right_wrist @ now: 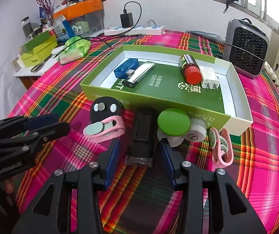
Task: Organize rigid objects
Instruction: 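Move the left tool toward the pink clip while the right tool reaches the black cylinder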
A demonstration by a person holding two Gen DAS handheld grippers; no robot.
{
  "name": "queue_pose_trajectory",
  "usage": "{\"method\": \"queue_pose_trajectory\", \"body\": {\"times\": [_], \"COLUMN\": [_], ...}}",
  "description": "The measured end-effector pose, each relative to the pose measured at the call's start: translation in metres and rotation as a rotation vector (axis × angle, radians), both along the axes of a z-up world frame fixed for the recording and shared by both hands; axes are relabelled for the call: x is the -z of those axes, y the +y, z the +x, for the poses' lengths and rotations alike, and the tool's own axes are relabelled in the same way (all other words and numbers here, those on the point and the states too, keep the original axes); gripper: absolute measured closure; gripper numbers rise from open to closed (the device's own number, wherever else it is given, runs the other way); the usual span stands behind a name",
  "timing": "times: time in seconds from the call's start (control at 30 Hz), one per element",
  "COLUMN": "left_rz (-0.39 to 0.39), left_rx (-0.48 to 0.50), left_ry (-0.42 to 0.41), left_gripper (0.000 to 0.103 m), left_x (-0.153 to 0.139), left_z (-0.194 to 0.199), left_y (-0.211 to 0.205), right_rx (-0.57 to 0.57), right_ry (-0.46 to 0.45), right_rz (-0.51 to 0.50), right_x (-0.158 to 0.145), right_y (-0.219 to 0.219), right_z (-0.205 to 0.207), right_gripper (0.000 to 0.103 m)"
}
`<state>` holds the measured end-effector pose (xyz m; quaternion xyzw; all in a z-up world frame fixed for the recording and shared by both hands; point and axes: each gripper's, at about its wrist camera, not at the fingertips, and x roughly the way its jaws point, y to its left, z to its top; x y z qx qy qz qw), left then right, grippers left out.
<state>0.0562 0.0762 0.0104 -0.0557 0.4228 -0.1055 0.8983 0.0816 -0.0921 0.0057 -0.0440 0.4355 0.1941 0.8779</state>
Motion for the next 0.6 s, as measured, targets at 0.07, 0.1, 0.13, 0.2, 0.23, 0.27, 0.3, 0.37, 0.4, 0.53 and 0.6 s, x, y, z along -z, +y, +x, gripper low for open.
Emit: {"method": "queue_pose_trajectory", "body": {"times": [0.07, 0.1, 0.13, 0.2, 0.23, 0.27, 0.3, 0.37, 0.4, 0.53, 0.6], "left_rz": [-0.009, -0.007, -0.001, -0.002, -0.008, -0.016, -0.02, -0.024, -0.025, -0.024, -0.021], "left_rx": [0.014, 0.014, 0.012, 0.006, 0.004, 0.0, -0.002, -0.007, -0.006, 0.003, 0.011], "left_ry": [0.011, 0.013, 0.015, 0.022, 0.026, 0.029, 0.031, 0.03, 0.03, 0.027, 0.025], "left_gripper": [0.065, 0.065, 0.065, 0.065, 0.065, 0.065, 0.065, 0.065, 0.065, 0.065, 0.065], "left_x": [0.0011, 0.0016, 0.0021, 0.0031, 0.0037, 0.004, 0.0042, 0.0039, 0.0037, 0.0033, 0.0027], "left_z": [0.0001, 0.0005, 0.0008, 0.0017, 0.0021, 0.0024, 0.0029, 0.003, 0.0032, 0.003, 0.0027], "left_y": [-0.0017, -0.002, -0.0023, -0.0012, 0.0001, 0.0018, 0.0032, 0.005, 0.0052, 0.0033, 0.0018], "right_rx": [-0.006, -0.007, -0.008, -0.013, -0.014, -0.014, -0.015, -0.019, -0.018, -0.016, -0.016], "right_ry": [-0.001, -0.001, -0.002, 0.001, 0.004, 0.002, -0.001, -0.005, -0.005, -0.009, -0.011], "right_rz": [0.003, 0.0, -0.003, -0.004, -0.005, -0.008, -0.012, -0.02, -0.021, -0.023, -0.026], "right_x": [-0.0002, -0.0002, -0.0002, 0.0004, 0.001, 0.0012, 0.0012, 0.0015, 0.0014, 0.0011, 0.001], "right_y": [0.0015, 0.0026, 0.0034, 0.005, 0.006, 0.0067, 0.0076, 0.0091, 0.0096, 0.009, 0.0088], "right_z": [0.0011, 0.0016, 0.002, 0.0028, 0.0033, 0.0034, 0.0036, 0.0035, 0.0039, 0.0044, 0.0045], "right_gripper": [0.059, 0.059, 0.059, 0.059, 0.059, 0.059, 0.059, 0.059, 0.06, 0.068, 0.071]}}
